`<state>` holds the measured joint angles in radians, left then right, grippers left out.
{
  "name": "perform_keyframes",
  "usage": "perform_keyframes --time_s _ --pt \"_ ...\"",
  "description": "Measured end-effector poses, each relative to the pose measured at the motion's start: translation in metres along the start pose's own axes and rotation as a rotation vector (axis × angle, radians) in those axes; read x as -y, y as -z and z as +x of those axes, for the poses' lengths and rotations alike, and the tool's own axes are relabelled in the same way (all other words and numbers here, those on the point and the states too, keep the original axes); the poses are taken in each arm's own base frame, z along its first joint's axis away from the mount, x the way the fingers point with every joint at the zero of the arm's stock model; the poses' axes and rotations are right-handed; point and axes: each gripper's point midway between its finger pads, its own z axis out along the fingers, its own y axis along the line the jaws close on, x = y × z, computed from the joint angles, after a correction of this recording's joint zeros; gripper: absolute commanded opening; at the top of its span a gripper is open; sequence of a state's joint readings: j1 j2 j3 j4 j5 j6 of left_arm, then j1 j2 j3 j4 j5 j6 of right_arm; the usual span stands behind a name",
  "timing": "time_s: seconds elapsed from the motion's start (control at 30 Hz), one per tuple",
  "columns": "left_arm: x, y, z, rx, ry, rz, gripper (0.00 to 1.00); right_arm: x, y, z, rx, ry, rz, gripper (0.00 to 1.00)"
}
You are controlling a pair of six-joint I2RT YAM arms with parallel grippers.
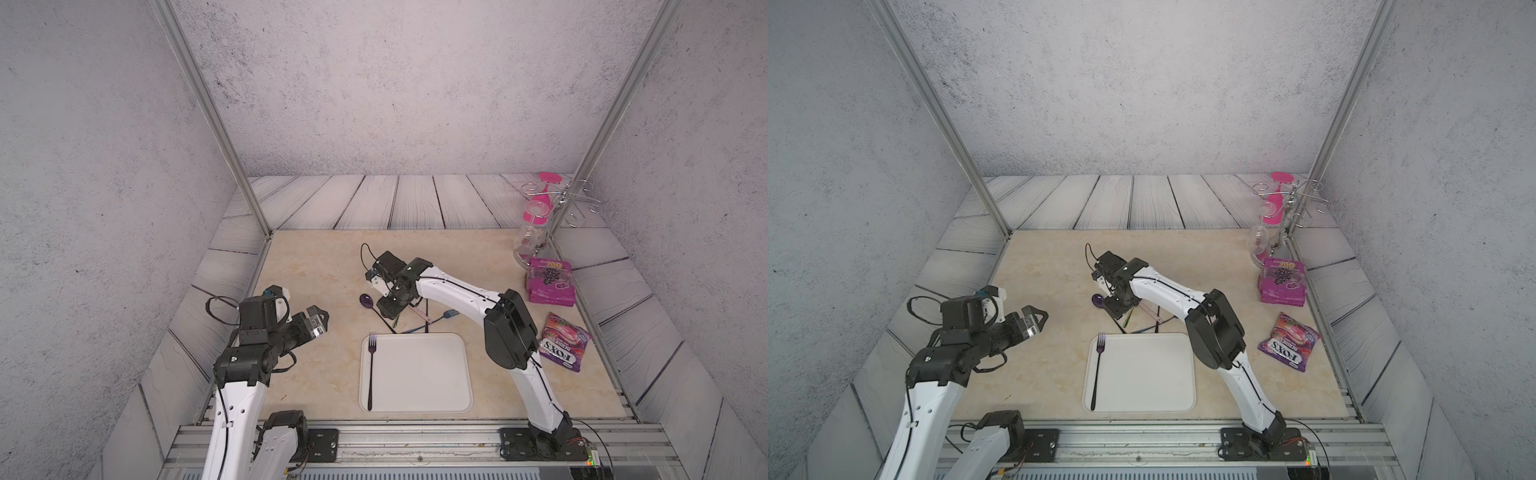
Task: Set the spoon and fork side by side
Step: Pick up the spoon from the center of the board.
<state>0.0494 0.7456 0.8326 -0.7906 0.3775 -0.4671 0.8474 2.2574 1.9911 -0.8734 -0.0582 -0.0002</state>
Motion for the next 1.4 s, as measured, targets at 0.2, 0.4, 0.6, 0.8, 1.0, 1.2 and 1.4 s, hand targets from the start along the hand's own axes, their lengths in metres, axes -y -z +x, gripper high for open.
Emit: perform_keyframes --time_s 0.2,0.4,0.6,0.8,1.0,1.2,1.4 --pt "0.005 -0.003 0.001 -0.011 -0.005 0.031 0.99 0.001 -0.029 -0.013 -0.010 0.016 -0.019 0.51" --pt "0.011 -0.005 0.001 -0.018 -0.018 0.068 0.99 0.007 -0.054 -0.020 -0.020 0.012 -0.016 0.44" --pt "0.013 -0.006 0.003 -0.030 -0.018 0.083 0.99 0.008 -0.062 -0.023 -0.021 0.006 -0.020 0.36" --pt "0.013 -0.007 0.003 -0.037 -0.016 0.084 0.99 0.007 -0.066 -0.025 -0.014 -0.002 -0.028 0.22" --pt "0.013 -0.007 0.003 -0.037 -0.016 0.085 0.99 0.008 -0.068 -0.027 -0.009 -0.017 -0.025 0.08" --pt "0.014 -0.007 0.004 -0.040 -0.016 0.091 0.99 0.010 -0.066 -0.032 0.007 -0.063 -0.015 0.00" --pt "0.014 -0.007 0.004 -0.040 -0.016 0.091 0.99 0.013 -0.060 -0.049 0.077 -0.133 -0.001 0.00"
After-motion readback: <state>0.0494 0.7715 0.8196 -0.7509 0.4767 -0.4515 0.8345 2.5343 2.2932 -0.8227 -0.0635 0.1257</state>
